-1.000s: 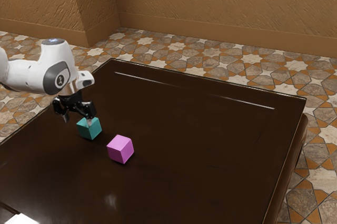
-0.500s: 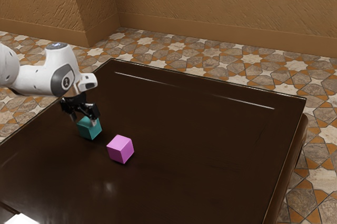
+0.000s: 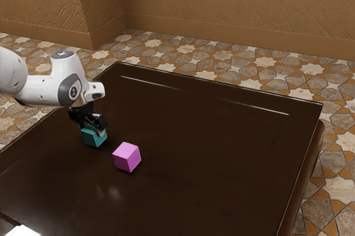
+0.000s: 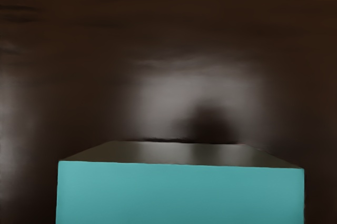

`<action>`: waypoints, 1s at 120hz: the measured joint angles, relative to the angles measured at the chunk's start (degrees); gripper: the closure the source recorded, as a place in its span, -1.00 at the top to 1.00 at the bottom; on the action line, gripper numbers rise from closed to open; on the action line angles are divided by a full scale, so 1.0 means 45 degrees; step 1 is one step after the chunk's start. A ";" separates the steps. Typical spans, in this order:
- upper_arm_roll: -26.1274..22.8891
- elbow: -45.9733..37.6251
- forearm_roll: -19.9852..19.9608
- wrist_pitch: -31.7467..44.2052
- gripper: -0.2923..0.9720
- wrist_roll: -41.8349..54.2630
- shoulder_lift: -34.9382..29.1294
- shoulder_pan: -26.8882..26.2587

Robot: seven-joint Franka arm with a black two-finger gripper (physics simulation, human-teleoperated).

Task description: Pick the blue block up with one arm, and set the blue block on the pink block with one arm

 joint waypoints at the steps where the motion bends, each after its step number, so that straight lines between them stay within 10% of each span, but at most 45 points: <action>1: 0.0000 -0.0003 -0.0007 0.0024 0.54 0.0017 0.0006 0.0000; 45: 0.0000 -0.0038 -0.0449 0.0671 0.53 0.0568 0.0459 0.0117; 78: 0.0001 -0.0058 -0.0514 0.0776 0.07 0.0700 0.0300 0.0046; 120: -0.0404 -0.3465 -0.0311 0.0773 0.00 -0.0123 -0.4901 -0.2045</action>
